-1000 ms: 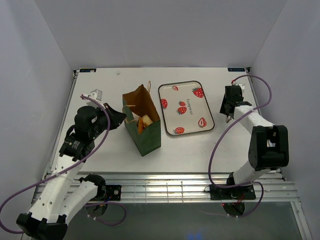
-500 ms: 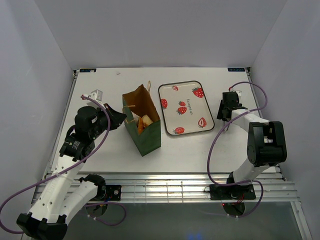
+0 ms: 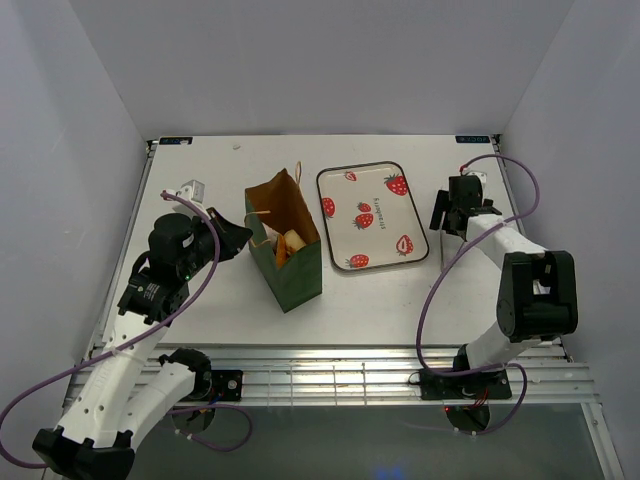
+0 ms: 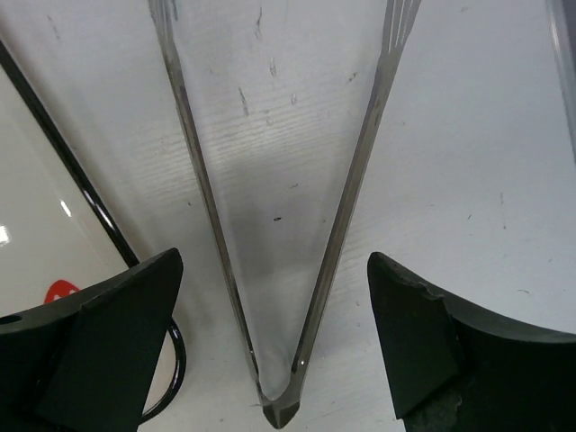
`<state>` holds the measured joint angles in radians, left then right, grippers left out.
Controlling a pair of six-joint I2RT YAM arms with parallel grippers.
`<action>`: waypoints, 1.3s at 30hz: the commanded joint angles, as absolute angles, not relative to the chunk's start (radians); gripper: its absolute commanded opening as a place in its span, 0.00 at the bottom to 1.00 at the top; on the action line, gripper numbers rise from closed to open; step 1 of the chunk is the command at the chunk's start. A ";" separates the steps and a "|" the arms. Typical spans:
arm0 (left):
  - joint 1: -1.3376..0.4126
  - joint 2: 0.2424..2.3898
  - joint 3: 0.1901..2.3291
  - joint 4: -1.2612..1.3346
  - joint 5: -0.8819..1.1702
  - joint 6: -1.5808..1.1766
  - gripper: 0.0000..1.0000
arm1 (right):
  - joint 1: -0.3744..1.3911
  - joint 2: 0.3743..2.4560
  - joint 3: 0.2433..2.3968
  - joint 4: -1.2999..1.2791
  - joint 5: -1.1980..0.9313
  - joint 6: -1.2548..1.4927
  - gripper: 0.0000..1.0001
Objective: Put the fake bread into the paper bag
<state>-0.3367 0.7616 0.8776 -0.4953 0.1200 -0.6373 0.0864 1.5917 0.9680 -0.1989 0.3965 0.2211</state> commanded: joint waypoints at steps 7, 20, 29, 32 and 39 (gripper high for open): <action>-0.334 0.758 0.910 -0.523 0.110 -0.644 0.00 | 0.215 1.347 1.172 -0.310 0.042 0.213 0.92; -0.334 0.759 0.933 -0.538 0.101 -0.669 0.00 | 0.443 1.361 1.293 0.115 -0.844 0.692 0.88; -0.334 0.773 0.960 -0.542 0.084 -0.667 0.00 | 0.578 1.538 1.497 0.063 -0.853 0.654 0.83; -0.334 0.791 0.965 -0.535 0.077 -0.664 0.00 | 0.610 1.600 1.578 0.031 -0.818 0.600 0.83; -0.334 0.824 0.986 -0.520 0.045 -0.652 0.00 | 0.666 1.759 1.761 0.002 -0.809 0.581 0.77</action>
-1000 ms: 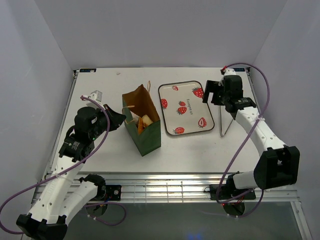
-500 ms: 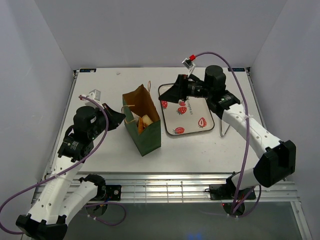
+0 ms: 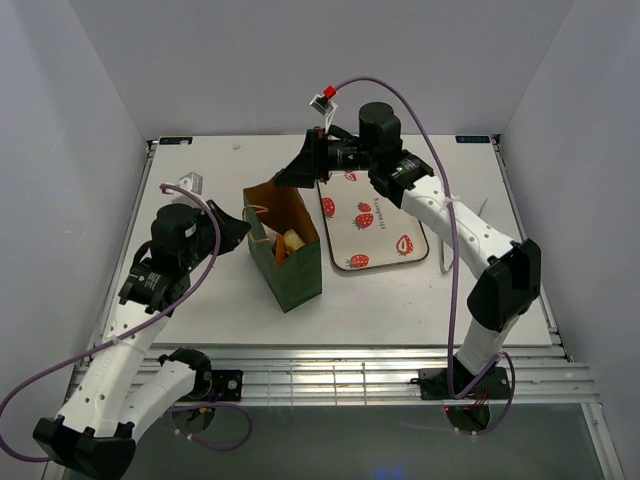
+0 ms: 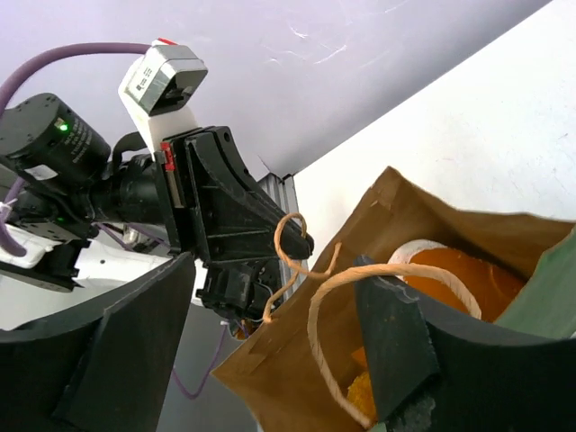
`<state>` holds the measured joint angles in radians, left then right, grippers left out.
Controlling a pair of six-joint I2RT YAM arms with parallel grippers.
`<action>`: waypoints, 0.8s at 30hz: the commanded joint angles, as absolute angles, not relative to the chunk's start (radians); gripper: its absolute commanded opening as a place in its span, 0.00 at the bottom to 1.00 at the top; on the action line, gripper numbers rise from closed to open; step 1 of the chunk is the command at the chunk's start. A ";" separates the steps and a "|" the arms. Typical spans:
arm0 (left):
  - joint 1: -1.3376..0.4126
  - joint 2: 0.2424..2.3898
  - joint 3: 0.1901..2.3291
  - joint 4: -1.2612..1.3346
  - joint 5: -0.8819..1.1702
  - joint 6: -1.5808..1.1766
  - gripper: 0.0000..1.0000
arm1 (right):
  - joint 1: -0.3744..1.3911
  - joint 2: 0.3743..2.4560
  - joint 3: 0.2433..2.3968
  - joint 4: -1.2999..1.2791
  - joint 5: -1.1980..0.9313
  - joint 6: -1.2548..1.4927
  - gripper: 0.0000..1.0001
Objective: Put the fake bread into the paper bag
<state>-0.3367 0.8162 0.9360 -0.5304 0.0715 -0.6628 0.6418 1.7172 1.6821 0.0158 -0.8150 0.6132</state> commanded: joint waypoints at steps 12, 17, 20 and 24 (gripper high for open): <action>-0.331 1.072 1.267 -0.577 -0.143 -0.543 0.00 | 0.692 1.796 1.859 0.074 -0.690 0.563 0.21; -0.299 1.198 1.397 -0.569 -0.140 -0.491 0.00 | 0.690 1.802 1.887 0.040 -0.604 0.525 0.15; -0.288 1.258 1.450 -0.552 -0.135 -0.480 0.00 | 0.675 1.845 1.948 0.015 -0.610 0.520 0.14; -0.265 1.296 1.466 -0.523 -0.106 -0.471 0.00 | 0.640 1.908 2.000 0.015 -0.626 0.526 0.14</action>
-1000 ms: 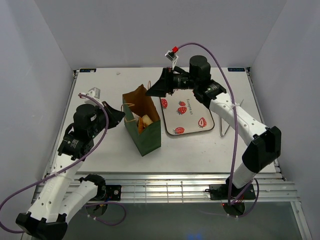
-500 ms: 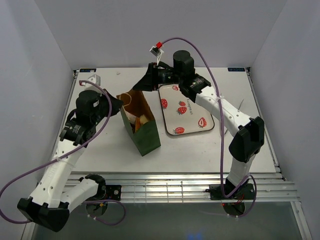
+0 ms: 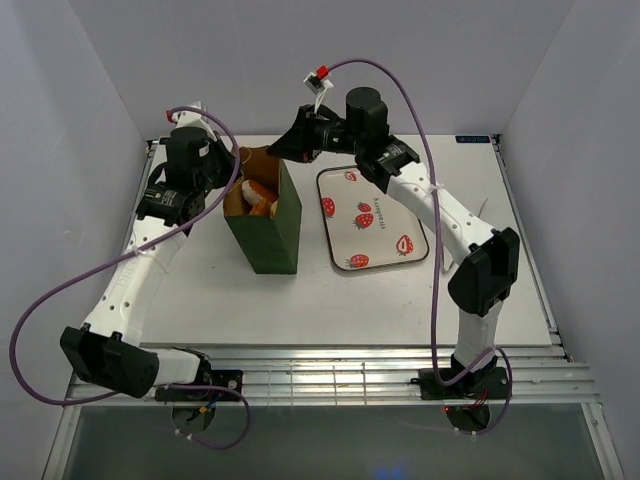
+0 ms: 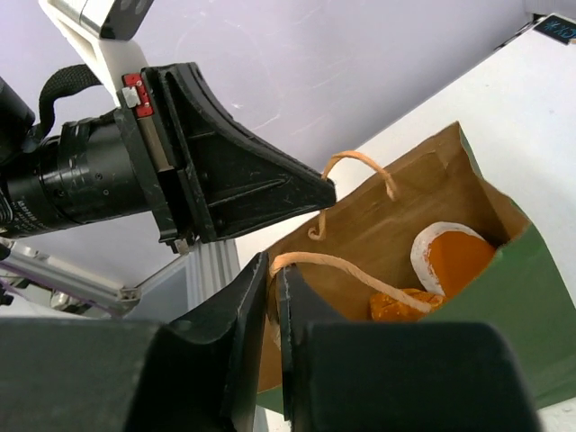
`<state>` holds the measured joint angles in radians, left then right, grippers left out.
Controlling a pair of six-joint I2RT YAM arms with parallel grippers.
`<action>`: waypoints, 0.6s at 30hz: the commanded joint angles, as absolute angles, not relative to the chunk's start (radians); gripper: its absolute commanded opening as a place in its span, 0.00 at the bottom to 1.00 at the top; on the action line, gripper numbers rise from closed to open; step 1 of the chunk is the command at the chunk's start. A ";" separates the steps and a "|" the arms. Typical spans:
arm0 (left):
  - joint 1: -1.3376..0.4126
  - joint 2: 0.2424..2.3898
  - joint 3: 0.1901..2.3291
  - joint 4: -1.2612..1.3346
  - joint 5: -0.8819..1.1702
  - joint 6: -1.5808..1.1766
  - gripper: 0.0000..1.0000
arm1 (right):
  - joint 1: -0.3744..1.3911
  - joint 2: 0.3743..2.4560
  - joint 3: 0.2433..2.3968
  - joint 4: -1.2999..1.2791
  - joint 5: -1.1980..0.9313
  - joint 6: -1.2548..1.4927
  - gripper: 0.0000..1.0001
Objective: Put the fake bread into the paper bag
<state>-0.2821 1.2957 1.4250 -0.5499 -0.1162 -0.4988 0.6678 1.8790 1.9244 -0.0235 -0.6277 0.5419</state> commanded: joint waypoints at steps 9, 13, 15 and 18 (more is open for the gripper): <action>-0.212 1.361 1.448 -0.462 -0.009 -0.476 0.00 | 0.574 1.986 2.037 0.035 -0.653 0.563 0.19; -0.207 1.325 1.405 -0.434 -0.002 -0.479 0.00 | 0.542 2.002 2.034 0.055 -0.683 0.586 0.27; -0.206 1.309 1.391 -0.433 -0.002 -0.480 0.00 | 0.525 2.003 2.034 0.060 -0.695 0.600 0.41; -0.202 1.266 1.364 -0.428 -0.002 -0.480 0.33 | 0.515 1.993 2.023 0.063 -0.726 0.610 0.66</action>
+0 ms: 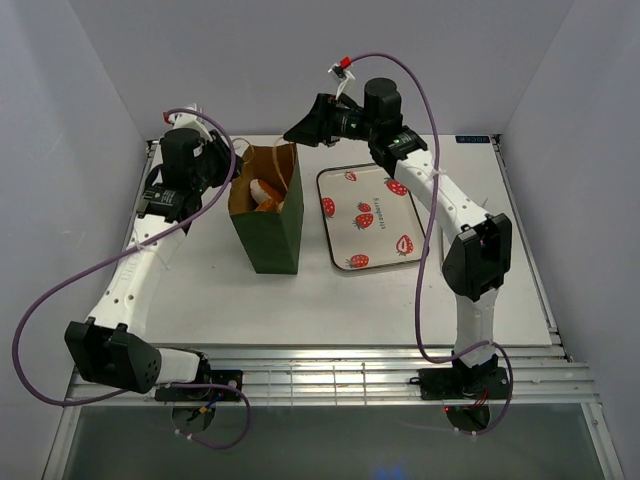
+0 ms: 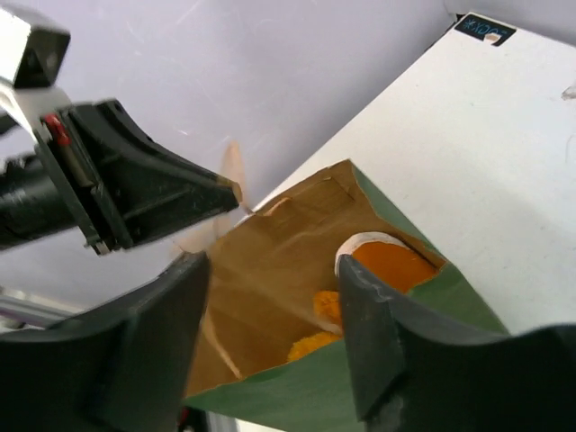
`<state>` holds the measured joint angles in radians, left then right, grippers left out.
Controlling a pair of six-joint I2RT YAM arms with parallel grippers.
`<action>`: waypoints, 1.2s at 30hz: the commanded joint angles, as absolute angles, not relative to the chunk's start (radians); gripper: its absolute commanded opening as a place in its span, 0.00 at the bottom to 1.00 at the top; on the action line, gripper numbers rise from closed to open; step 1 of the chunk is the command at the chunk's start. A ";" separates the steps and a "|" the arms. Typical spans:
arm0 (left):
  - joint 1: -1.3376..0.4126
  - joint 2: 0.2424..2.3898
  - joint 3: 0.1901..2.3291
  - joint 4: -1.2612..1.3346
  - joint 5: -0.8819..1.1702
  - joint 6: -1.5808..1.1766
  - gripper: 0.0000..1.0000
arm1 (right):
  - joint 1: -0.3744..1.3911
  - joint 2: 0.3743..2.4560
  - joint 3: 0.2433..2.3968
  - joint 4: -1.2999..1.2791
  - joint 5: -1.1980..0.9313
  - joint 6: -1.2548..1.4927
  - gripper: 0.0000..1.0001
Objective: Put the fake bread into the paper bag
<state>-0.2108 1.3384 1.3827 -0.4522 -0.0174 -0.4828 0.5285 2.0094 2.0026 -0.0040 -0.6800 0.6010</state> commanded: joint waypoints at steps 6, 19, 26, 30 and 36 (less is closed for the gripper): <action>-0.203 1.164 1.301 -0.414 -0.002 -0.489 0.97 | 0.514 1.869 1.865 0.052 -0.698 0.574 0.90; -0.203 0.944 1.230 -0.483 -0.061 -0.525 0.98 | 0.511 1.570 1.573 -0.155 -0.520 0.365 0.90; -0.204 0.780 1.128 -0.540 -0.069 -0.564 0.98 | 0.511 1.315 1.287 -0.247 -0.278 0.318 0.90; -0.202 0.717 1.008 -0.574 -0.035 -0.630 0.98 | 0.503 1.214 1.142 -0.340 -0.046 0.316 0.90; -0.202 0.559 0.691 -0.500 0.141 -0.823 0.98 | 0.503 1.069 0.878 -0.423 0.267 0.385 0.90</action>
<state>-0.2089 0.6193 0.8009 -0.5106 0.0189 -0.7059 0.5083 1.1320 0.9562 -0.3454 0.0528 0.3592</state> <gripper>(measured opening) 0.979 0.900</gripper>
